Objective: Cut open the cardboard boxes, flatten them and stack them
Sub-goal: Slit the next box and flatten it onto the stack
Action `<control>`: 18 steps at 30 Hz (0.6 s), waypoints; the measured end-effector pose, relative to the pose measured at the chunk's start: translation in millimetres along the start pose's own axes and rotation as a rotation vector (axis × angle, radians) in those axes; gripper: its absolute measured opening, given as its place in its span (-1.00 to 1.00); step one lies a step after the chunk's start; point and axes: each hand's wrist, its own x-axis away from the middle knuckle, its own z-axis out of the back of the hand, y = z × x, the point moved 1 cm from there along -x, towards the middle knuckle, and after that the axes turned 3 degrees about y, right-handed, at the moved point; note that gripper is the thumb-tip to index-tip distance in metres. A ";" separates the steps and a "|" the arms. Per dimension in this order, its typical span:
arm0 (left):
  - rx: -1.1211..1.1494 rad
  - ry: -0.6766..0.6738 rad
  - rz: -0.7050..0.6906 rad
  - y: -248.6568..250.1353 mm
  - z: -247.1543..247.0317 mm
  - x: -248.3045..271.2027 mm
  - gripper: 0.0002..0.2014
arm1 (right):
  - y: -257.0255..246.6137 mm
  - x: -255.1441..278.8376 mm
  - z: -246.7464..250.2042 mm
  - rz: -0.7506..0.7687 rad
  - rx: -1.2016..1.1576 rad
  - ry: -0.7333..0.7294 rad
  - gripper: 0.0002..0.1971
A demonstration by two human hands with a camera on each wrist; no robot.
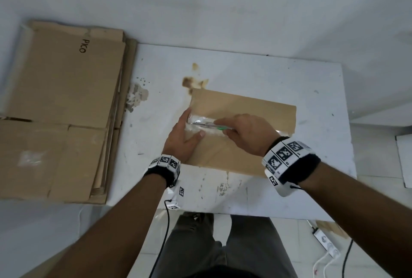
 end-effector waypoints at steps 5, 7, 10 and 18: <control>-0.040 0.024 -0.013 0.8 -0.8 0.2 -0.18 | -13.3 -8.1 1.6 0.014 0.152 -0.059 -0.63; -0.058 0.027 -0.009 1.5 -1.0 1.6 -0.19 | -7.7 -9.2 4.5 -0.007 0.152 -0.040 -0.63; -0.101 0.053 -0.013 0.5 -0.5 1.3 -0.18 | -8.8 -1.3 1.4 -0.033 0.145 -0.094 -0.62; -0.439 0.152 -0.121 10.0 -2.3 3.9 -0.19 | -2.1 9.6 -1.8 -0.109 0.152 -0.089 -0.63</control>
